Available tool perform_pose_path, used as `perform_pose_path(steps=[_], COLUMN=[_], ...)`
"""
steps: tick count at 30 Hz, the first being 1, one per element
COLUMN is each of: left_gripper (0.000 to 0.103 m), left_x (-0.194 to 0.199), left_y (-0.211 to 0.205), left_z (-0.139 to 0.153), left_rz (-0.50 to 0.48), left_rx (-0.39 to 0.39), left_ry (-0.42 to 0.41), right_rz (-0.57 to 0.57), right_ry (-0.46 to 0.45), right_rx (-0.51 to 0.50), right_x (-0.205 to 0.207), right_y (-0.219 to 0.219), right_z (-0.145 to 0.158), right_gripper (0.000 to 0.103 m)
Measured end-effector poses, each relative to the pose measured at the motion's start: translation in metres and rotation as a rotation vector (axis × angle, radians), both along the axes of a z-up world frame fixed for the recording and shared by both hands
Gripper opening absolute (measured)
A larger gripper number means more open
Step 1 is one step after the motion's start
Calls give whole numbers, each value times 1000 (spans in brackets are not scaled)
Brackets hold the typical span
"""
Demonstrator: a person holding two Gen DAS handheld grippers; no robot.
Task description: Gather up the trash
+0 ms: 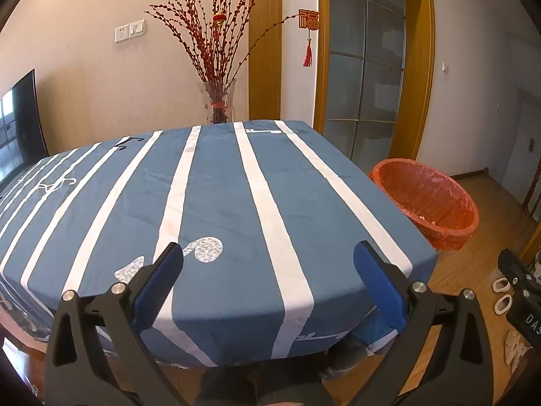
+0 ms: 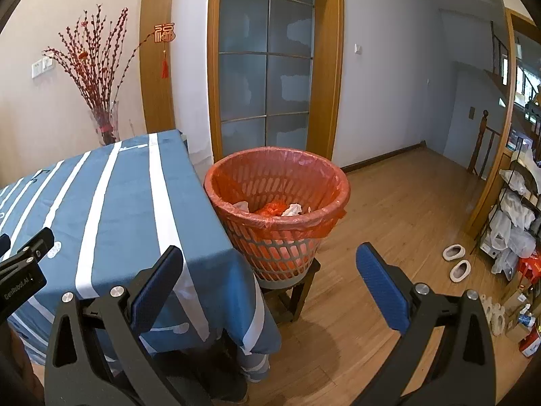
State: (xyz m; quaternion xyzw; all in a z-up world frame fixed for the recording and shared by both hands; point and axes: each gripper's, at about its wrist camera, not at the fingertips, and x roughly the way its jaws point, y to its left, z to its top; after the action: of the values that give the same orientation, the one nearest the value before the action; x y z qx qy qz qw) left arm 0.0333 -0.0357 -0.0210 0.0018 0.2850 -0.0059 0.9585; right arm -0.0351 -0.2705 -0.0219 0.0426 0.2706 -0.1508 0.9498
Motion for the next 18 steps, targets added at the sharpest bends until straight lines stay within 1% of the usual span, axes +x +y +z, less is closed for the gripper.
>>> perform_pose_path(steps=[18], left_gripper=[99], left_x=[2], left_y=[-1], left_z=[-2], left_rz=[-1], left_rx=[-5], left_ry=[16], right_rz=[5], right_ry=[11], right_rx=[12], right_x=[3], right_y=[1], right_z=[-3], right_gripper=[101])
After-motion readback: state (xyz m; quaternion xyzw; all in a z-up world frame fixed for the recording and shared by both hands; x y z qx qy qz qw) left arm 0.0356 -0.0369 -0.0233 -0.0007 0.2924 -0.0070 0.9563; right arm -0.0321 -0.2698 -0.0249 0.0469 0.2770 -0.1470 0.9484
